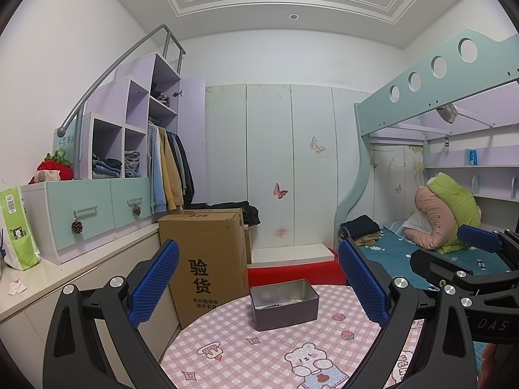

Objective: Organize jewelry

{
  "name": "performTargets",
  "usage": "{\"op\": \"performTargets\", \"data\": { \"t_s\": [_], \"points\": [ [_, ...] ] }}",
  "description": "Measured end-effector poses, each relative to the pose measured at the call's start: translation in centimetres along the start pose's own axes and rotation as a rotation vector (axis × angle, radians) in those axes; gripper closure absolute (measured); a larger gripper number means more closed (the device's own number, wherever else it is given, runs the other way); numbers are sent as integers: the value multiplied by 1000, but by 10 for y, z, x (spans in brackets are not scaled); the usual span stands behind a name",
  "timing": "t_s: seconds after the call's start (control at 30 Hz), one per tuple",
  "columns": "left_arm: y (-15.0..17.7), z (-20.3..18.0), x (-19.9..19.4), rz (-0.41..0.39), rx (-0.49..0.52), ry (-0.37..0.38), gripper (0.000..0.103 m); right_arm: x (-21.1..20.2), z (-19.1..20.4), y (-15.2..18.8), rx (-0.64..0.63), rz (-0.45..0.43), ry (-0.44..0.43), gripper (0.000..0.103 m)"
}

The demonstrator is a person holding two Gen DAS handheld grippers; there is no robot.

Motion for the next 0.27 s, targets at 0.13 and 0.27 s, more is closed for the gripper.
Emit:
{"op": "performTargets", "data": {
  "t_s": [0.13,0.27],
  "points": [
    [1,0,1,0,-4,3,8,0,0,-1,1,0,-1,11],
    [1,-1,5,4,-5,6,8,0,-1,0,-1,1,0,11]
  ]
}}
Point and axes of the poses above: each gripper's, at about its wrist camera, not at the fingertips, and x roughly the way its jaws point, z to its left, y to its underside, the point moved 3 cm from there along x, roughly the way its jaws point, and after that the axes turned 15 degrees about y, right-handed, at the moved point
